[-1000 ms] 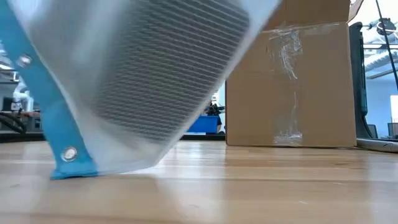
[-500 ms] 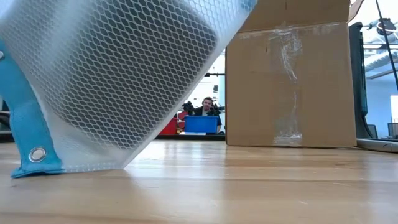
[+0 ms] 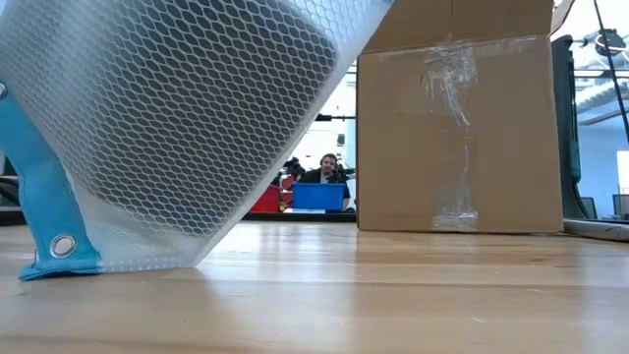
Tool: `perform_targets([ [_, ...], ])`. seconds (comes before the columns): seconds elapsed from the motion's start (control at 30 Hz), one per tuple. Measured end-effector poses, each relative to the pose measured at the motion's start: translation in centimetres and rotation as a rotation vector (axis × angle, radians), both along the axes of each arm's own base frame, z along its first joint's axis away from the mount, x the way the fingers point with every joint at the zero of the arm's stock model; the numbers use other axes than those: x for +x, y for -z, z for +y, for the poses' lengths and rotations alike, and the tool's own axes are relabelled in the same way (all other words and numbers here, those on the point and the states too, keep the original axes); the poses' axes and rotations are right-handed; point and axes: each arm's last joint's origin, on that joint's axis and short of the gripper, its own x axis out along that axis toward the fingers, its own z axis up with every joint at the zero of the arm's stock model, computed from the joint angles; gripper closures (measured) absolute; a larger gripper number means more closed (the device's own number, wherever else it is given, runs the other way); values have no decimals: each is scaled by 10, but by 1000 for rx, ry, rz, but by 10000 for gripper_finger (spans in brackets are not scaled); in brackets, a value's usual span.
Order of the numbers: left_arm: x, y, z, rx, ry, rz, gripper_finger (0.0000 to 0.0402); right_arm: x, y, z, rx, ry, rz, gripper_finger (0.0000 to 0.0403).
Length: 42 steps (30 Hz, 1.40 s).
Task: Unpack boxes
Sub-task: Close the transparent zip bag
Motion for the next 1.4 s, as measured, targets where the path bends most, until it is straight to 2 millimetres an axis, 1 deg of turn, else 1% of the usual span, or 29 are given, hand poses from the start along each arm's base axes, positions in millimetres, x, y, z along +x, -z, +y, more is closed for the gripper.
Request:
perform_targets([
  [0.2,3,-1,1,-33,9,-1,401,19,12,-3,5,-5,-12,273],
  [0.37,4,-2,0,-50,16,-17,401,30,17,-9,11,15,-15,262],
  [0.5,5,-1,0,-47,16,-14,401,34,15,-14,41,32,-40,262],
  [0.63,5,1,-1,-43,16,-10,401,36,13,-14,71,-27,-55,262],
  [0.73,5,1,0,-36,11,-14,401,37,14,-16,94,-35,-39,262],
  [1.07,5,2,1,-21,4,-3,401,36,13,-15,107,-42,-44,262],
  [1.27,6,3,0,-18,-1,-9,401,40,13,-23,134,-16,-50,262],
  [1.33,6,3,-1,-14,-1,-8,401,42,13,-25,126,-11,-47,267],
  [1.4,7,4,-1,-7,-3,-2,401,42,13,-26,113,-13,-43,282],
])
